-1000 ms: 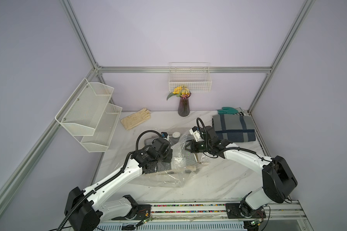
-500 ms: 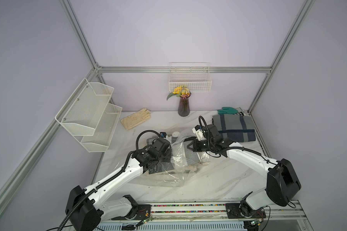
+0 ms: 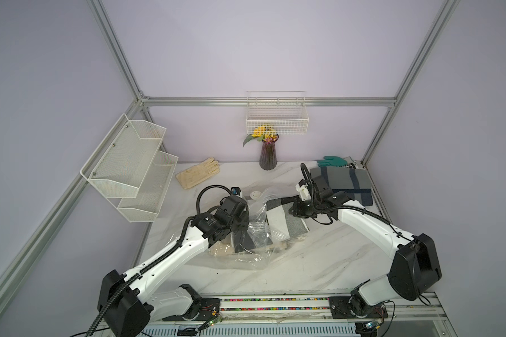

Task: Take the scarf out of the vacuum bag
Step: Take out the scarf from the vacuum bag.

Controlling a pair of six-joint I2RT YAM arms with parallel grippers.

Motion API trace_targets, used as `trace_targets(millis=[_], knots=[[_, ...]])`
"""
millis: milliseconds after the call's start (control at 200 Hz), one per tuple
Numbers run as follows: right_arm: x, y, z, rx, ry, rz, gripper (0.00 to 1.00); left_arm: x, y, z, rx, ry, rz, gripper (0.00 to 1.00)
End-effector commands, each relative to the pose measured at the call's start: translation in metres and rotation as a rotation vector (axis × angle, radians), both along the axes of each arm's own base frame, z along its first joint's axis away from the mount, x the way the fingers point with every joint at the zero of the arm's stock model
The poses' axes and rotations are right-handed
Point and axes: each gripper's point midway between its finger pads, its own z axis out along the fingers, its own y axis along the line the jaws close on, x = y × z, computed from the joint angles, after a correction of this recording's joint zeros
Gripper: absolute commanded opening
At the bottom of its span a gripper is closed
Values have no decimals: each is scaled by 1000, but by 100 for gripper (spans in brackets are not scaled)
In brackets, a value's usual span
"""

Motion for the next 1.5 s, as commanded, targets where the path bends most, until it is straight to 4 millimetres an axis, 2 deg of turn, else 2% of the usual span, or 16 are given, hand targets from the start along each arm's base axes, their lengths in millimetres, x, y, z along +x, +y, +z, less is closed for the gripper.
trace_targets(millis=[0,270,450,580,750,965,1070,1125,1145,1320,1495], knots=[[5,-20,22,-47,-55,-46,0,16,8,19,5,-47,32,0],[15,-35,20,-80,-45,-87,0,38,18,16,28,-29,71,0],[29,-44,17,-86,-40,-106,0,56,28,14,46,-18,105,0],[41,-39,16,-78,-45,-91,0,68,40,13,70,-11,131,0],[56,-28,15,-48,-48,-67,0,78,65,10,71,-7,186,0],[79,-9,18,20,-57,-53,0,90,102,26,73,-28,256,0],[90,-3,20,35,-62,-47,0,96,112,35,62,-39,271,0],[94,0,19,40,-60,-43,0,98,112,41,54,-51,270,0],[95,1,20,44,-61,-40,0,102,110,30,61,-23,266,0],[103,10,20,65,-53,-14,0,112,91,25,-29,4,224,0],[114,10,20,54,-58,-14,0,119,73,17,-110,20,189,0]])
